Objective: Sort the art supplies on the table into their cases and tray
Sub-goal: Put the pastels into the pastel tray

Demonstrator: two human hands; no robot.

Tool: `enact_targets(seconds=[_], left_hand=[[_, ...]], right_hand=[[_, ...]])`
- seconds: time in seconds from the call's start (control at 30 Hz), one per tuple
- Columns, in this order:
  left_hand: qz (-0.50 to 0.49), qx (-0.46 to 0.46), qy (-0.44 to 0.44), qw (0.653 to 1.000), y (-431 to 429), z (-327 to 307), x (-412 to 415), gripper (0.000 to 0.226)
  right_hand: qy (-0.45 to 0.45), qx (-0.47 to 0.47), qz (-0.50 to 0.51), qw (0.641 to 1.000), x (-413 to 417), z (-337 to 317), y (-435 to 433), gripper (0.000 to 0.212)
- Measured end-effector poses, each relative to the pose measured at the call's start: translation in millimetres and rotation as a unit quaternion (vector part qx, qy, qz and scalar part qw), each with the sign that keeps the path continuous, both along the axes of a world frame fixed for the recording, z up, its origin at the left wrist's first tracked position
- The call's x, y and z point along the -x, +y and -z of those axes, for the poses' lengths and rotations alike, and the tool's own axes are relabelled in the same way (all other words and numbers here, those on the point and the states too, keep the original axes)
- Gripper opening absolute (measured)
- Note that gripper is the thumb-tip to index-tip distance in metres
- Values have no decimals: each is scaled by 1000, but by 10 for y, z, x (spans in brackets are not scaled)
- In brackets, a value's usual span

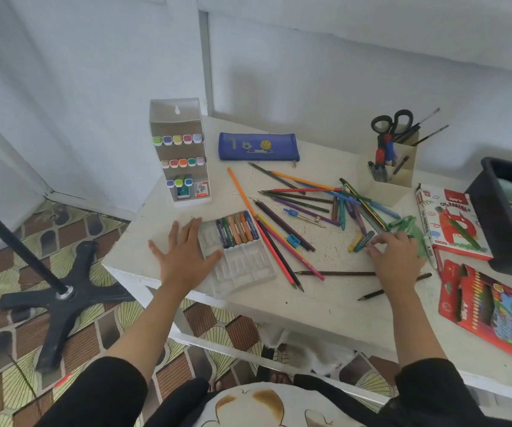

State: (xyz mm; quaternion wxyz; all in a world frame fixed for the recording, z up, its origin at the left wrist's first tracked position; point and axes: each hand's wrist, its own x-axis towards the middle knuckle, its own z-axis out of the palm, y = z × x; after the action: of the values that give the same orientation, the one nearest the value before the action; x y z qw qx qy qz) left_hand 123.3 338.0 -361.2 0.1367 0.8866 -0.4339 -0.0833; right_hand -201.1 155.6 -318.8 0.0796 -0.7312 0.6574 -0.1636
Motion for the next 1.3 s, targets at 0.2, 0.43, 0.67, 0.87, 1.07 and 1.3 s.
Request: enact_targets(seconds=[0.2,0.43,0.67,0.87,1.07,1.3], left_hand=[[2,-1,10,1000,2,-6,-13,84],[6,-4,22,1000,15,-38,-2,85],[11,-11,34,999,20,-34,-1,98],[11,-23,38,999,29,-35,-13,103],[26,-28,28,999,40,-19,-25,100],[42,-28,18,999,44,41,-56,102]], right_hand=[[-181,59,-179,965,-261,-169,49,9],[-351,-37,-247,902,-882,-251,359,15],[-372,-107,-356,850,-1478,-128,657,21],[-266,-99,-471,835,-1843,2,774,20],[-156,-84,-503,846,-1964,104,805,21],[-84,-23,-478,874,-1879,172,873,42]])
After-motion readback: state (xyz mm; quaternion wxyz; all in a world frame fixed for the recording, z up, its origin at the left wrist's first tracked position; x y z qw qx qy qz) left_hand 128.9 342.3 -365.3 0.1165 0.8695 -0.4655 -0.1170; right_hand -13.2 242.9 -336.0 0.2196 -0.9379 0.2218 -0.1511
